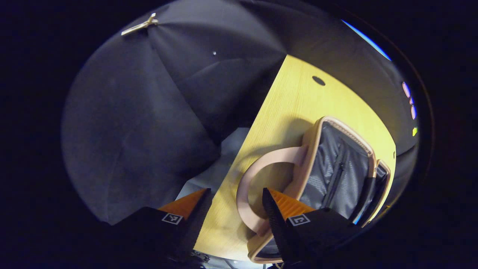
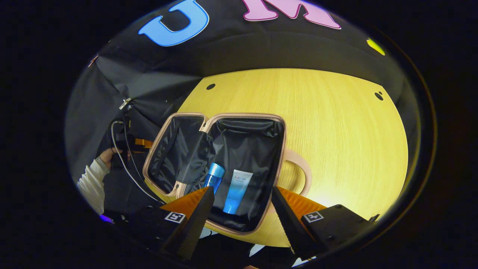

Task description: First open the suitcase, pack the skin care products into it, and then close the suitcase.

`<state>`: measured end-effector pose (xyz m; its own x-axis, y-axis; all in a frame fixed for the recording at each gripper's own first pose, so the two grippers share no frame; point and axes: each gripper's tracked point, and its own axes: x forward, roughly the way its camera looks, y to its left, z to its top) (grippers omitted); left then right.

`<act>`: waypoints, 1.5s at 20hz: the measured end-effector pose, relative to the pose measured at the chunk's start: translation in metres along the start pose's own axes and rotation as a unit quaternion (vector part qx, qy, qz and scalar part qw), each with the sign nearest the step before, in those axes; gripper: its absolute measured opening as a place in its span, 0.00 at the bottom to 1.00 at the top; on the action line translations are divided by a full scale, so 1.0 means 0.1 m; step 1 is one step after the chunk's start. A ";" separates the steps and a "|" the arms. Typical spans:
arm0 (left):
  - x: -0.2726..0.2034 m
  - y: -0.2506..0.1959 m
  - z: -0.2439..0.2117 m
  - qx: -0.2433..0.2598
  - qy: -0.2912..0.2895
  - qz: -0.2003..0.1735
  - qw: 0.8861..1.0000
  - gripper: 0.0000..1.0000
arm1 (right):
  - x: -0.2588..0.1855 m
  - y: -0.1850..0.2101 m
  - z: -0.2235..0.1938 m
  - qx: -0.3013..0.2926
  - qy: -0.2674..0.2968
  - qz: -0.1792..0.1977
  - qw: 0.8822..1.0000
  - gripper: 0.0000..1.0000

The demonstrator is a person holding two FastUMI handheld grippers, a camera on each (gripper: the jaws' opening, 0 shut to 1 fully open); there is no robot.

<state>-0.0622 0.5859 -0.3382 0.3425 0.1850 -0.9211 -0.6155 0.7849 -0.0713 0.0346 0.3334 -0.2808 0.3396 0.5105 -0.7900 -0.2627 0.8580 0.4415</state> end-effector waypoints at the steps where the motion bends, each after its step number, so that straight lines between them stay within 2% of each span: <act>1: 0.08 0.01 -0.02 0.002 0.014 0.008 1.000 0.81 | -0.01 -0.01 -0.01 0.003 0.001 -0.002 1.000 0.98; 2: 0.13 0.04 -0.06 0.005 0.026 0.022 0.999 0.81 | -0.02 -0.01 -0.02 0.004 0.003 -0.004 1.000 0.97; 4: 0.05 -0.07 0.06 0.037 0.006 0.021 0.999 0.36 | -0.05 -0.03 -0.01 0.007 -0.004 -0.007 1.000 0.98; 5: 0.12 -0.08 0.05 0.044 0.013 0.023 0.999 0.22 | -0.06 -0.02 -0.02 0.009 -0.008 -0.007 1.000 0.98; 7: 0.08 -0.11 0.02 0.034 0.010 0.007 0.999 0.10 | -0.09 -0.03 -0.01 0.009 -0.017 -0.008 1.000 0.97; 8: 0.02 -0.14 0.07 0.031 0.004 -0.005 0.999 0.13 | -0.09 -0.03 0.00 0.009 -0.020 -0.010 1.000 0.98; 13: -0.72 -0.39 0.31 0.052 -0.065 -0.055 0.995 0.09 | -0.25 -0.05 0.05 0.007 -0.048 0.001 0.999 0.97; 15: -1.30 -0.61 0.39 0.080 -0.115 -0.068 0.988 0.07 | -0.35 -0.07 0.10 0.002 -0.060 0.008 0.998 0.98; 19: -2.13 -1.16 0.44 0.100 -0.175 -0.111 0.973 0.07 | -0.62 -0.18 0.13 -0.015 -0.090 0.018 0.996 0.98; 24: -2.91 -2.14 0.16 0.124 -0.216 -0.181 0.951 0.07 | -0.96 -0.50 0.14 -0.033 -0.111 0.017 0.993 0.97; 25: -3.01 -2.38 0.08 0.132 -0.219 -0.193 0.947 0.03 | -1.04 -0.56 0.14 -0.033 -0.116 0.017 0.993 0.97; 26: -3.08 -2.60 0.00 0.143 -0.223 -0.207 0.942 0.07 | -1.11 -0.62 0.14 -0.032 -0.121 0.018 0.992 0.97; 30: -3.09 -3.73 -0.57 0.188 -0.206 -0.281 0.918 0.07 | -1.35 -0.95 -0.01 -0.019 -0.135 0.014 0.991 0.98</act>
<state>0.0217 0.2024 -0.0490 0.8177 -0.1642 -0.5517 0.0026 0.9595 -0.2818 0.0128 0.1828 -0.2168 0.5594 0.5355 -0.6327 -0.3080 0.8430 0.4410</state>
